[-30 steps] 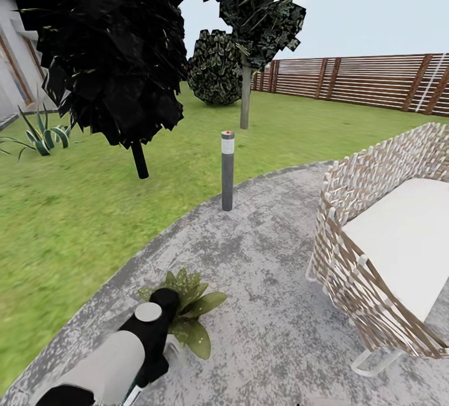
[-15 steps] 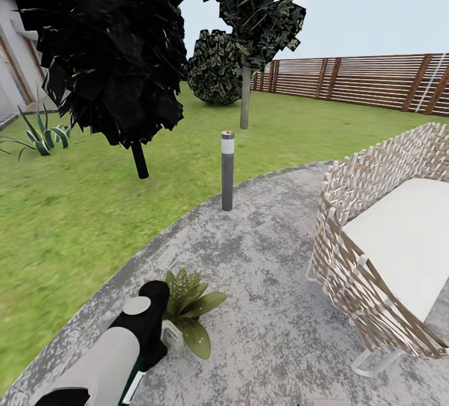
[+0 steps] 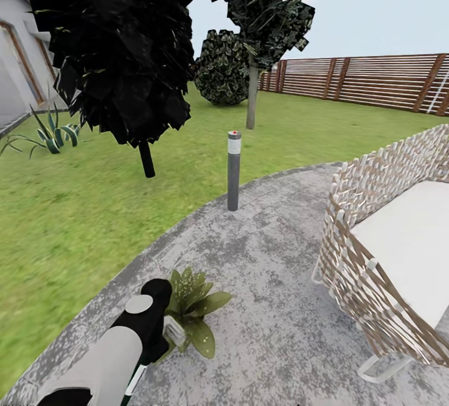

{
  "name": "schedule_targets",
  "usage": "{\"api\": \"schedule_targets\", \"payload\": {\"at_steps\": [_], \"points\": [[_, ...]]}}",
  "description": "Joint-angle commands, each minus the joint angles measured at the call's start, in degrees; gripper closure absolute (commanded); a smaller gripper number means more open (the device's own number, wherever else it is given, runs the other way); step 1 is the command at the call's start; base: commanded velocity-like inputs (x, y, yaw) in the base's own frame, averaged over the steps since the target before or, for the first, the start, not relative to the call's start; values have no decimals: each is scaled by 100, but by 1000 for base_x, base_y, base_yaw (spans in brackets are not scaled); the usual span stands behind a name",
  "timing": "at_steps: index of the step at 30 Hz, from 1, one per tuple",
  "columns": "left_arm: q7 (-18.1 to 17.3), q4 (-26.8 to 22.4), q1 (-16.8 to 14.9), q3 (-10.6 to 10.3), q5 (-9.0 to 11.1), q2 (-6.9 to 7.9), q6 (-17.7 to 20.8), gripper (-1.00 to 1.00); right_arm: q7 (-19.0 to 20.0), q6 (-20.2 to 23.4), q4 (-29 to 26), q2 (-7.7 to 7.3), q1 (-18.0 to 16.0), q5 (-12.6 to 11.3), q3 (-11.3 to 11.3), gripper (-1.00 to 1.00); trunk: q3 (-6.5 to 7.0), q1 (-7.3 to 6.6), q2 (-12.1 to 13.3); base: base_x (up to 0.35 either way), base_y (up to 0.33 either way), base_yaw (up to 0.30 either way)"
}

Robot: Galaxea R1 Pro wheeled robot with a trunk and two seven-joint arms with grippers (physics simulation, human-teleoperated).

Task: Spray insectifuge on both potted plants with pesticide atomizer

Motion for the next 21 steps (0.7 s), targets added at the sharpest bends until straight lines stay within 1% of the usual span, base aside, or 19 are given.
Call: {"api": "schedule_targets", "payload": {"at_steps": [1, 5, 6, 8, 10, 15, 18, 21], "points": [[-55, 9, -1, 32, -60, -10, 57, 100, -14, -19, 3, 1, -3, -54, 51, -100, -5, -1, -2, 0, 0, 36], [-58, 24, 1, 32, -57, -20, 57, 100, -14, -19, 3, 1, -3, -54, 51, -100, -5, -1, -2, 97, -157, 9], [-59, 28, 2, 33, -19, -27, 57, 100, -14, -19, 3, 1, -3, -54, 51, -100, -5, -1, -2, 48, -256, 1], [-53, 30, 2, 32, 145, -29, 56, 100, -14, -19, 3, 1, -3, -54, 51, -100, -5, -1, -2, 17, -269, 0], [-51, 31, 2, 32, 210, -30, 54, 100, -14, -19, 3, 1, -3, -54, 51, -100, -5, -1, -2, 1, -275, 0], [-41, 31, 2, 24, 227, -25, 53, 100, -14, -19, 3, 1, -3, -54, 51, -100, -5, -1, -2, -45, -276, 0], [-35, 19, 2, 17, 225, -17, 51, 100, -14, -19, 8, 1, -3, -54, 51, -100, -5, -1, -2, 97, -256, 0], [-33, -30, 2, 15, 224, -5, 48, 100, -14, -19, 12, 1, -3, -54, 51, -100, -5, -1, -2, 56, -78, 0]]}}
